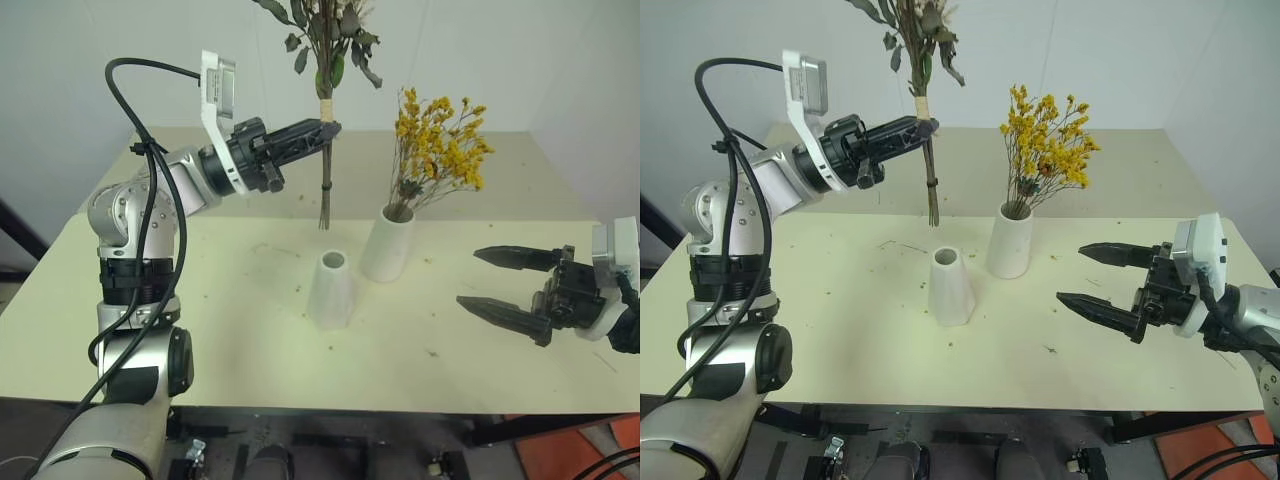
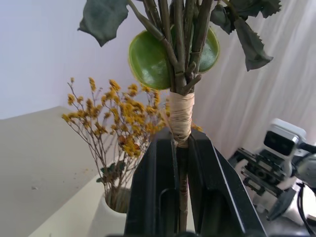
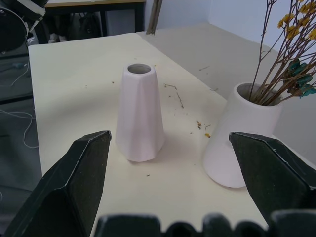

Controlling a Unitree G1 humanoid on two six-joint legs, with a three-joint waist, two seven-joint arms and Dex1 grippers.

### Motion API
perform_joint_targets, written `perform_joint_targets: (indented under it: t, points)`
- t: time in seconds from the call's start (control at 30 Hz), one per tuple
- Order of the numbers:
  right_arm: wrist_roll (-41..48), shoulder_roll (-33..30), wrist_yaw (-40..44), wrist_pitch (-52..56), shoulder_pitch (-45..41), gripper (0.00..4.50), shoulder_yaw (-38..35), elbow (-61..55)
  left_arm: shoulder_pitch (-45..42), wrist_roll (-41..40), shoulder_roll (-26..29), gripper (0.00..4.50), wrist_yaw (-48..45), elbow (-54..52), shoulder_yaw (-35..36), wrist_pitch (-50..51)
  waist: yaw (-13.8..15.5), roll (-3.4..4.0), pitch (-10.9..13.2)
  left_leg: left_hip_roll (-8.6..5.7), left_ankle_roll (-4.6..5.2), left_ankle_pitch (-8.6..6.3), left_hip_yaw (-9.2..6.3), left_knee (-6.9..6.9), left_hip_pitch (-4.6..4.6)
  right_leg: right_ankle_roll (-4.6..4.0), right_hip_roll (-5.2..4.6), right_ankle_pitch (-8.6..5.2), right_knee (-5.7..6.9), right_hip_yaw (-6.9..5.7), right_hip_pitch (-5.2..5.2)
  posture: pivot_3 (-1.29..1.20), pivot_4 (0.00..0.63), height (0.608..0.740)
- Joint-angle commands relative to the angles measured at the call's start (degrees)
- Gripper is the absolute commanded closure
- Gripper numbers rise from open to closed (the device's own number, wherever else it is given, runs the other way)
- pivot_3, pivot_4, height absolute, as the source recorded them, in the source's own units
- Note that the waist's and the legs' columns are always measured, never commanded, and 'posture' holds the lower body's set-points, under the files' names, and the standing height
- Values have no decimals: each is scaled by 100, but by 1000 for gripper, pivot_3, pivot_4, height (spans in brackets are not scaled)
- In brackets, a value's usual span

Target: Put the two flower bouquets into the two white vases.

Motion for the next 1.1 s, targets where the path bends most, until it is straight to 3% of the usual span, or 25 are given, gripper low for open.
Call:
perform_joint_targets:
  t: [0.03,0.63,1.1]
  points:
    - [96,15,-13,-162,-11,0,-271,-170,95,-151,9,4445,-313,-298,74,-369,-1,0,0,0,0,0,0,0,0,0,0,0,-1,0,0,0,150,740]
    - [69,45,-5,-260,-7,0,-256,-154,871,92,-120,4445,-1158,-497,-347,-1358,1,1,0,2,0,0,0,0,1,0,1,0,-2,0,1,0,150,740]
    - [98,81,-40,-274,54,0,-313,-215,1012,413,-341,4445,-1192,-347,-661,-1870,2,1,0,2,0,0,0,0,0,0,1,0,-2,0,1,0,150,740]
